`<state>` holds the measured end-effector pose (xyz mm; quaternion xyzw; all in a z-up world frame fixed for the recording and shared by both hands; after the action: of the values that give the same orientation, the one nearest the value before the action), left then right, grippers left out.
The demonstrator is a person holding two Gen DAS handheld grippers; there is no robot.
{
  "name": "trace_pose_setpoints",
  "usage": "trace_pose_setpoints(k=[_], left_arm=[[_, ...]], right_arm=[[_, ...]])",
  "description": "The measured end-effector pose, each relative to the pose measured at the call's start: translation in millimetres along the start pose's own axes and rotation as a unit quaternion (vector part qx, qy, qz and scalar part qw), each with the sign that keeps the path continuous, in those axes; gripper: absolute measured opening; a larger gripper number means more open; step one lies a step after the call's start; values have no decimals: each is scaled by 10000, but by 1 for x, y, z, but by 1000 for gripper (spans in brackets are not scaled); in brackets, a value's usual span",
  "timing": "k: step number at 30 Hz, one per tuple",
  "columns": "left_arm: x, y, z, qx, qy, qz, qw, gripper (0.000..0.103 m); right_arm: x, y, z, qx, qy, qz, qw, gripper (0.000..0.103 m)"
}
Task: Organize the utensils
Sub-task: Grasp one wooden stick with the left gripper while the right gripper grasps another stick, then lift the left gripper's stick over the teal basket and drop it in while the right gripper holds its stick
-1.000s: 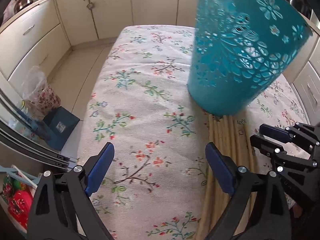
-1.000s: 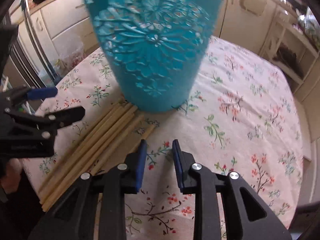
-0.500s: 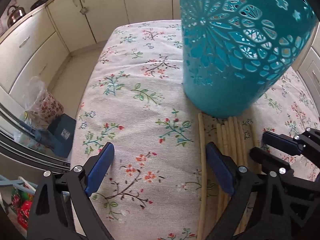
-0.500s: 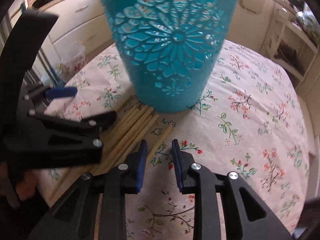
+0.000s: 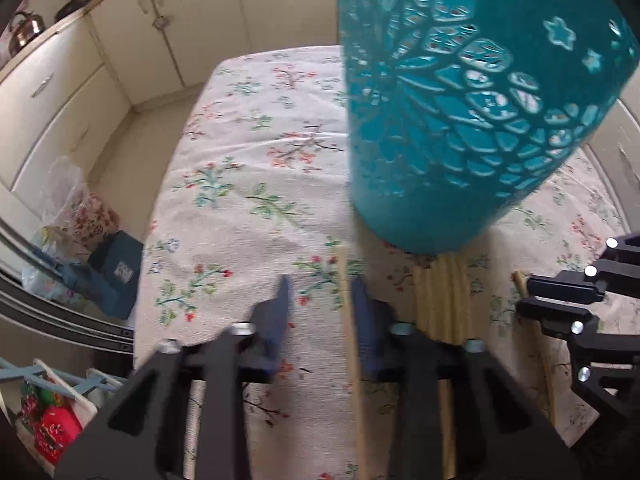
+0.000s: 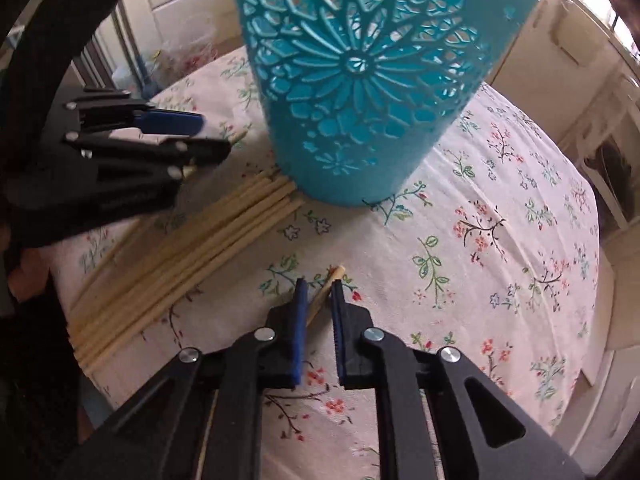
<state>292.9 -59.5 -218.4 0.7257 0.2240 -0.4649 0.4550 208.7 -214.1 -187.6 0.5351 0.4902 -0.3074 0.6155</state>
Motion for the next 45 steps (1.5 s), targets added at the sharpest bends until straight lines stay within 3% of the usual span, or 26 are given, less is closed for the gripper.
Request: trace_pose_setpoints(k=[5, 8, 11, 12, 15, 19, 30, 38, 45], left_arm=[[-1, -2, -5, -185, -70, -121, 9997, 12], [-1, -2, -4, -150, 24, -189, 9997, 13], [-1, 1, 1, 13, 163, -228, 9996, 11], [-2, 0, 1, -5, 122, -198, 9997, 6], [-5, -6, 1, -64, 206, -129, 9997, 5], [-6, -9, 3, -56, 290, -93, 9995, 6], [-14, -13, 3, 27, 296, 99, 9995, 5], [-63, -24, -24, -422, -259, 848, 9952, 5], [-157, -8, -55, -638, -710, 2048, 9741, 5]], right_arm=[[-8, -4, 18, 597, 10, -220, 9980, 12], [-17, -13, 26, 780, -75, -86, 9969, 12], [-18, -22, 14, 643, -111, 19, 9979, 5], [-18, -24, 13, 600, -68, 18, 9982, 5], [-17, -20, -3, 487, -67, -81, 9988, 5], [-19, -28, -20, 158, -393, -126, 9990, 6], [-28, -49, -14, 844, -6, 196, 9962, 5], [-11, -58, 22, 1519, 443, 520, 9860, 5], [-13, -68, 49, 2093, 966, 703, 9705, 5]])
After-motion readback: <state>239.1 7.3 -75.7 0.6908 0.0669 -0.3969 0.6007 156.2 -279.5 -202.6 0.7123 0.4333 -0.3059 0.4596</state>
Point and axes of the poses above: each gripper's, at about its wrist camera, not at the fingertips, and x roughly the way its jaws point, z to its right, y to its top, the point moved 2 cm from there along x, roughly the way its jaws point, and after that the axes turned 15 degrees about x, right-handed, at the moved point
